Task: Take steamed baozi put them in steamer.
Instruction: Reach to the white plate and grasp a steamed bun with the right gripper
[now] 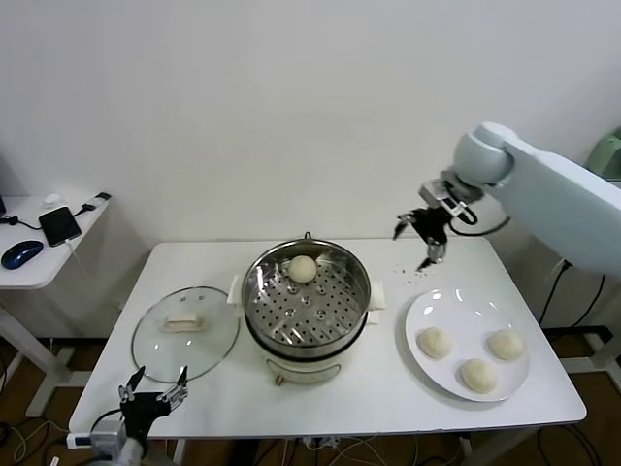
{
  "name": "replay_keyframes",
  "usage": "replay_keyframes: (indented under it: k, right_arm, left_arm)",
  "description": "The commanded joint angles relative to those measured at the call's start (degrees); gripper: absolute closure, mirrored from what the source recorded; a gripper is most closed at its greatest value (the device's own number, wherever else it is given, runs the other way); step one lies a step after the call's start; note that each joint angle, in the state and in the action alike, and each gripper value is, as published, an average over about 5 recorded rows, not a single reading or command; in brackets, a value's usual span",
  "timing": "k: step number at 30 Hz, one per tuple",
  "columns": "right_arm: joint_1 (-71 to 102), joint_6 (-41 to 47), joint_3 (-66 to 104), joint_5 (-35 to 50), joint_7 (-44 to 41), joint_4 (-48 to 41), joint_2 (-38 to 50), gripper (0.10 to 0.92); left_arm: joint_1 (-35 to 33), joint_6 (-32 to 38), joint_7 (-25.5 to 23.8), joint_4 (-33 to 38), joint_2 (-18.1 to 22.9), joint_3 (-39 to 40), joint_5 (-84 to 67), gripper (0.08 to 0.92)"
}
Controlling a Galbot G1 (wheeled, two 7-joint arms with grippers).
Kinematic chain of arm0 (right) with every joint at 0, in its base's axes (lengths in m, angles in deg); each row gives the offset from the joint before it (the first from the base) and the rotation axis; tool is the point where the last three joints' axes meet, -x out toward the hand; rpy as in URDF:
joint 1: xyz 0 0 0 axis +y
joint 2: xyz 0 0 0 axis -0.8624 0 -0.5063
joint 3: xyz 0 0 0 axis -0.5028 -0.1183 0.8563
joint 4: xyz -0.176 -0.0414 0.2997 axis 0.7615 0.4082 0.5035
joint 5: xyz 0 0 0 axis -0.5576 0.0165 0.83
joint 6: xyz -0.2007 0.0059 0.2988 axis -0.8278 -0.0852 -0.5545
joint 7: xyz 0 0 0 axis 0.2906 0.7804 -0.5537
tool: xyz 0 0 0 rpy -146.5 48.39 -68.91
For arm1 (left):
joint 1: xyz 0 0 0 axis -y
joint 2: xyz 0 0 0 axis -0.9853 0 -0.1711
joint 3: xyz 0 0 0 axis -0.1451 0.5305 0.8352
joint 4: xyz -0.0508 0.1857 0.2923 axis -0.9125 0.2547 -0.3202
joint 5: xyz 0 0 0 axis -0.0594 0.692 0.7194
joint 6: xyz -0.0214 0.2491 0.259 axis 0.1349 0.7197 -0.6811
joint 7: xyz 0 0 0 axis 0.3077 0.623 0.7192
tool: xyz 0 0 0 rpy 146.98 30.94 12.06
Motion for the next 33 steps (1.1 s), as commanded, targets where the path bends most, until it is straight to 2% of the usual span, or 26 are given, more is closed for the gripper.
replay_keyframes:
  k: [1,6,12,26,33]
  right_arm:
    - [13.5,15.7,5.2,-2.9,3.3,7.8,8.5,0.203]
    - [23.1,14.9,12.3,-9.1,4.9,5.9,6.9,0.203]
    - [29.0,14.5,16.6,-10.5,6.6,2.1,3.1,0.203]
    - [30.5,9.5,18.0,-14.2,3.3,-3.7,-0.6,0.203]
    - [31.5,7.0,18.7,-15.9,5.5,-5.7,-2.2,0.203]
  left_arm:
    - [-0.1,0.1,0.0,0.0,0.0,0.0,-0.3,0.177]
    - [-0.2,0.3,0.1,0.0,0.1,-0.1,-0.3,0.177]
    - [-0.3,0.3,0.0,0.0,0.0,-0.1,-0.3,0.177]
    - [-0.3,0.4,0.1,-1.2,0.0,-0.2,0.0,0.177]
    - [0.0,0.3,0.1,-1.7,0.1,0.0,0.1,0.177]
